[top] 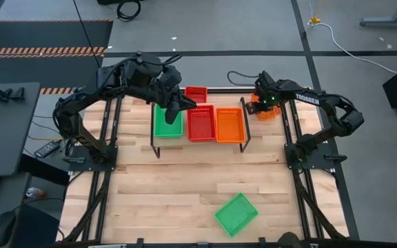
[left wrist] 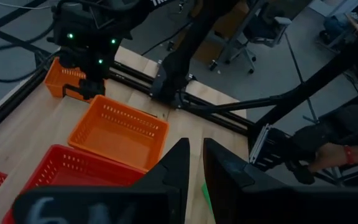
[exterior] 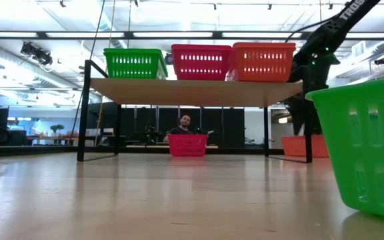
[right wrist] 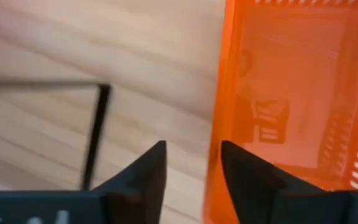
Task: Stack baskets on shelf by color
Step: Stack the orange bin on top of the other stacked orange bin on the shelf
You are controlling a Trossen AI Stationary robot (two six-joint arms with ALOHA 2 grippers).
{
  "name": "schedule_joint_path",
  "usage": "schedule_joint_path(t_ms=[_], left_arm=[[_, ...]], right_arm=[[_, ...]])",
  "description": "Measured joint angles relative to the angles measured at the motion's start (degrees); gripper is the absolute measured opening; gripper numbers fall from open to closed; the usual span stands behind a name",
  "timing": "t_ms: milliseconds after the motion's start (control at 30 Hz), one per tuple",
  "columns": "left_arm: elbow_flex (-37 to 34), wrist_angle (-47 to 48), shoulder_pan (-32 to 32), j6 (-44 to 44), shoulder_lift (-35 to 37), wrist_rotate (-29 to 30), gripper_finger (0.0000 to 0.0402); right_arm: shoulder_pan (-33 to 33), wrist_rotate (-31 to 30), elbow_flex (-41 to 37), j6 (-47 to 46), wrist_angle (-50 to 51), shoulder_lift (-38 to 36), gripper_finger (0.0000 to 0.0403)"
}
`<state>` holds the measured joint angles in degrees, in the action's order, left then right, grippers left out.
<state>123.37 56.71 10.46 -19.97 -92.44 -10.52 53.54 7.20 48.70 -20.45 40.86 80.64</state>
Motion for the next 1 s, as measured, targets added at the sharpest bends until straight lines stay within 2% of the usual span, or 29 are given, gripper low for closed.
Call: schedule_joint_path(t_ms=[133,233,367,500,733,1000], left_arm=[[0.0,-0.1,0.0,0.0,0.0,0.3,0.0052],[0.0,-0.1,0.0,0.0,0.0,0.4,0.0052],[0.0,-0.1,-0.1,0.0,0.0,0.4,0.0052],[0.0,-0.1,-0.1,0.8,0.0,0.4,0.0052],[0.0,-0.1,-0.1,2.5,0.0,1.9,0.0052],[0.0,-0.3,-0.1,2.8,0.0,1.9,0.0052]], right_arm=[[0.4,0.9,3.9,-2.7,1.5,-0.1,0.0193],[0.9,0.9,7.3,0.3,4.7,-0.2,0.0213],[1.1,-3.0,12.2,10.0,12.4,-0.2,0.0227],[1.1,-3.4,15.5,25.2,19.7,-0.2,0.023],[1.0,-7.4,13.2,41.3,24.2,-0.2,0.0226],[1.0,-8.7,6.5,46.9,24.0,-0.2,0.0214]])
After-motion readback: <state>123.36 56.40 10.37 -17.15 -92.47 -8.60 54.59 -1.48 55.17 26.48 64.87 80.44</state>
